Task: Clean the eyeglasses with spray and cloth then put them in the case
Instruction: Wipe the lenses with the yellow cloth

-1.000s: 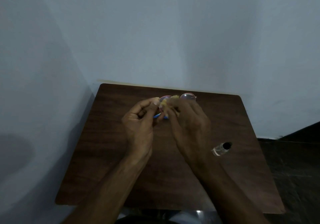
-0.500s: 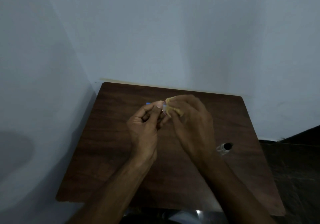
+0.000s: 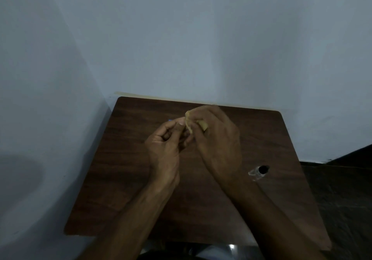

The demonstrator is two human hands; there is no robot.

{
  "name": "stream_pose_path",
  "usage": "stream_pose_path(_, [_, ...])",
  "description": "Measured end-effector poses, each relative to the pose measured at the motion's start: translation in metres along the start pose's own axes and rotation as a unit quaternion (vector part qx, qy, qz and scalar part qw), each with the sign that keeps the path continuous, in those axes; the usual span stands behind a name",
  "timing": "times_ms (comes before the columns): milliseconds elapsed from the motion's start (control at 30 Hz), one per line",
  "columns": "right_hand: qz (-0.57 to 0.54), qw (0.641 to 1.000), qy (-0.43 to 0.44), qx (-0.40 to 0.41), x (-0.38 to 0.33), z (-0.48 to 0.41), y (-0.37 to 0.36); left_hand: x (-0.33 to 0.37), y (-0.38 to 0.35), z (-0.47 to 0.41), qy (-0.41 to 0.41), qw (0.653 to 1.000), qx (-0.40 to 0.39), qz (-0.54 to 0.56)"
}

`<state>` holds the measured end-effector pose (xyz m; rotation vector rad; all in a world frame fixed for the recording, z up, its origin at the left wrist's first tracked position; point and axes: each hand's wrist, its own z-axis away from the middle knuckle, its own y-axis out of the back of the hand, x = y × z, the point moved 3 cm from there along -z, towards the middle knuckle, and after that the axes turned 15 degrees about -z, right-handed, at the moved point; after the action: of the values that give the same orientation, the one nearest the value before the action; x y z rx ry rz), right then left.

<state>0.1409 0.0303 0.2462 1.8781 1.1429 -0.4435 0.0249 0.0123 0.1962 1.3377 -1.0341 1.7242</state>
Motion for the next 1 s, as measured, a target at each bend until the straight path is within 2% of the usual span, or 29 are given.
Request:
stream_pose_path(100, [0.017,1.0,-0.006,-0.01,-0.001,0.015,0.0,0.001,0.001,0.001,-0.002,1.0,0.006,-0.001])
stream_pose_path(233, [-0.004,0.998,-0.031,0.058,0.015,0.002,0.013,-0.001,-0.003,0.0,0.002,1.0,0.003,0.019])
stream_pose_path(400, [-0.036,0.998,-0.052,-0.001,-0.005,0.017,0.006,0.0,-0.007,0.002,0.008,1.0,-0.006,-0.014])
stream_pose_path(567, [0.0,0.995,-0.058,0.078,0.008,0.003,0.023,-0.005,-0.016,0.005,0.026,0.999,-0.017,0.012])
stream_pose_path(767, [0.031,0.999,-0.005,0.021,0.001,0.022,0.017,-0.005,-0.015,0.007,0.044,0.999,-0.005,0.006])
stream_pose_path(933, [0.058,0.994,-0.045,0.08,0.03,0.003,0.042,-0.001,-0.014,0.006,0.015,1.0,-0.005,0.009])
stream_pose_path(1000, [0.044,0.997,-0.039,0.057,0.023,0.004,0.035,0.002,-0.015,0.007,0.008,1.0,-0.002,0.006])
